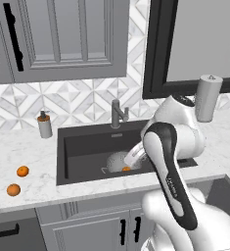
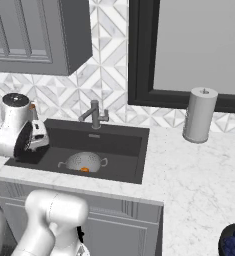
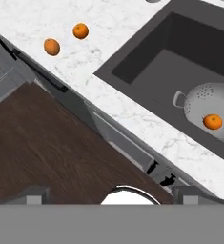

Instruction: Put the colander in the sink, put the tangerine, tangerine, tangerine in the colander, and turn on the sink faucet and pour water over the colander.

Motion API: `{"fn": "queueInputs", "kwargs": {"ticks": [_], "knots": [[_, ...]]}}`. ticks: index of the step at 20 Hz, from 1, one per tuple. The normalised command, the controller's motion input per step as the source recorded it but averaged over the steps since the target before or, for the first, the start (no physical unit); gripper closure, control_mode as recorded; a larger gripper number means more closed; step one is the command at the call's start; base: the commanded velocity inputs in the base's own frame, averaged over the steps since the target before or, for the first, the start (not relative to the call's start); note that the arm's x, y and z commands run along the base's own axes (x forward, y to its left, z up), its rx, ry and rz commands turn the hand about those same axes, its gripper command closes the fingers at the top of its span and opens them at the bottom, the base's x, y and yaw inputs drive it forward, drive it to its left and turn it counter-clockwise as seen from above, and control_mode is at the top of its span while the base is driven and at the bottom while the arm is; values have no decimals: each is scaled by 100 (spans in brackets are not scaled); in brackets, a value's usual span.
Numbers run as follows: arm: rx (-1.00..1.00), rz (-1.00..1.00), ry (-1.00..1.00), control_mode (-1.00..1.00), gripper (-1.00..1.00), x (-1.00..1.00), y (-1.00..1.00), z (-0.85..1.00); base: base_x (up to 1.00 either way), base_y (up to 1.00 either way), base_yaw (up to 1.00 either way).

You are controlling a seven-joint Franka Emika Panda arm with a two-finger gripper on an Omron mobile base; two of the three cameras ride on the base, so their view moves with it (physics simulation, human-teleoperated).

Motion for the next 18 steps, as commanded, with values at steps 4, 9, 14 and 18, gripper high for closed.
{"fn": "queueInputs", "kwargs": {"ticks": [4, 9, 14, 18], "knots": [[-20, 0, 10, -100, -100, 0, 100, 0, 0, 0, 0], [-11, 0, 14, -100, -100, 0, 100, 0, 0, 0, 0], [-6, 0, 9, -100, -100, 0, 100, -15, 0, 0, 0], [-7, 0, 0, -100, -100, -2, 100, -29, 0, 0, 0]]}}
